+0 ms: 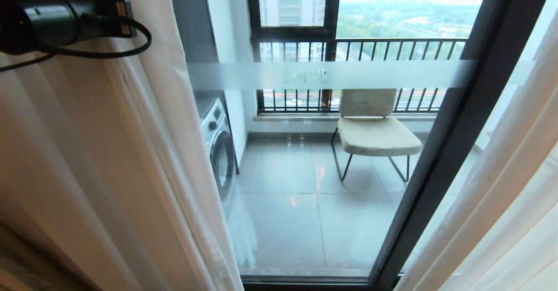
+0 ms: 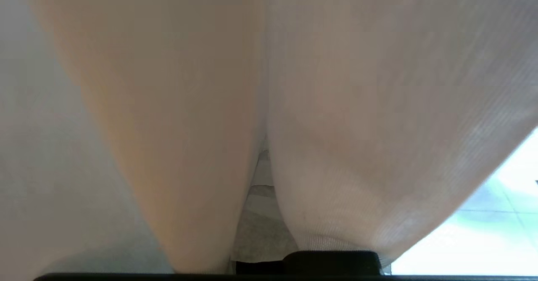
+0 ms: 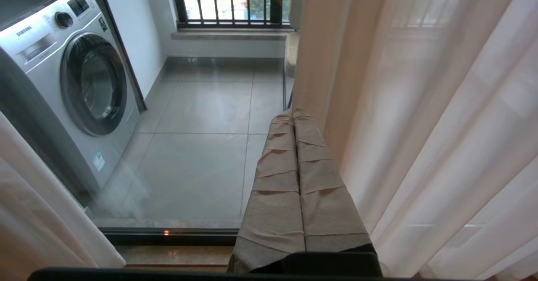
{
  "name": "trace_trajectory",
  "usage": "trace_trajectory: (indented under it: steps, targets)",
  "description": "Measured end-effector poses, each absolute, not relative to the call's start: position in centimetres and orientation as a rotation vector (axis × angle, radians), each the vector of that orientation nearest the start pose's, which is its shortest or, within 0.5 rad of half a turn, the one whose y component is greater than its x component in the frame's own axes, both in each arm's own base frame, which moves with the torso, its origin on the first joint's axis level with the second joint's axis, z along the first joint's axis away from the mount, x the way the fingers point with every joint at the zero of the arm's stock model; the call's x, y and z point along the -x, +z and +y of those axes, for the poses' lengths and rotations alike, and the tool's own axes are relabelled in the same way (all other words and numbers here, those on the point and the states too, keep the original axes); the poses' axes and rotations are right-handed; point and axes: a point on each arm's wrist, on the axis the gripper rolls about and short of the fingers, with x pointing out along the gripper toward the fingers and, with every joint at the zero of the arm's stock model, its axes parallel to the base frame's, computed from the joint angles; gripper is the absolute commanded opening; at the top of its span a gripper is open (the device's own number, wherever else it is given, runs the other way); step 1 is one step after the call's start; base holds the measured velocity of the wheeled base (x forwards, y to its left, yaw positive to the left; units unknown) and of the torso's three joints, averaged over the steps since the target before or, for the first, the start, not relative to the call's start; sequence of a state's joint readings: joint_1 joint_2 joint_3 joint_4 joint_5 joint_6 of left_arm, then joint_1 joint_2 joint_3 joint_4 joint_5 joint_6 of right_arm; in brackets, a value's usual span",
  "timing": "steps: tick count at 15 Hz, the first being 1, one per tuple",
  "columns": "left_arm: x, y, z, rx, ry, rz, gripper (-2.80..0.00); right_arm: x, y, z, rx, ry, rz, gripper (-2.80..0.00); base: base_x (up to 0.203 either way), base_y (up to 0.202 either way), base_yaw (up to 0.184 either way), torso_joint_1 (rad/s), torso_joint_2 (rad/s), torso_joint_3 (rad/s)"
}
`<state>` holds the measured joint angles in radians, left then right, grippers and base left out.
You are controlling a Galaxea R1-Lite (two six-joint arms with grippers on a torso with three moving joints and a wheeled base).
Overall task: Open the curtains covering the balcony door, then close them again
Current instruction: Pull the inner curtains open on both sides
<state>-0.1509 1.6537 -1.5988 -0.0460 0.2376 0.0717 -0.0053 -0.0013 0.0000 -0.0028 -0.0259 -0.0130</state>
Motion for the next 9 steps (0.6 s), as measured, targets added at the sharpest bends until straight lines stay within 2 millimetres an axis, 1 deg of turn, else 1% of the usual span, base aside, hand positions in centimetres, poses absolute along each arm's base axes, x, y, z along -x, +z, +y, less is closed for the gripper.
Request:
trace_trajectory:
  steps: [4,6,7,9]
  targets:
    - [-29.98,36.0,-4.01,-0.073,0.085,0.025,-2.8,2.29,7.57,-0.05,0.013,-0.031,-0.003,-2.8,0.0,0.19,0.001,0.002,0.0,0.001]
    - [-29.88,36.04,-3.83,-0.072,0.089,0.024,-2.8,2.29,7.57,-0.04,0.013,-0.032,-0.004,-2.8,0.0,0.154,0.001,0.002,0.0,0.005]
    - [-29.86,36.05,-3.76,-0.072,0.091,0.025,-2.8,2.29,7.57,-0.04,0.013,-0.032,-0.004,-2.8,0.0,0.068,0.001,-0.001,0.0,0.004]
    - [-29.8,36.08,-3.71,-0.072,0.093,0.025,-2.8,2.29,7.57,-0.05,0.013,-0.031,-0.003,-2.8,0.0,0.0,0.0,0.0,0.0,0.0]
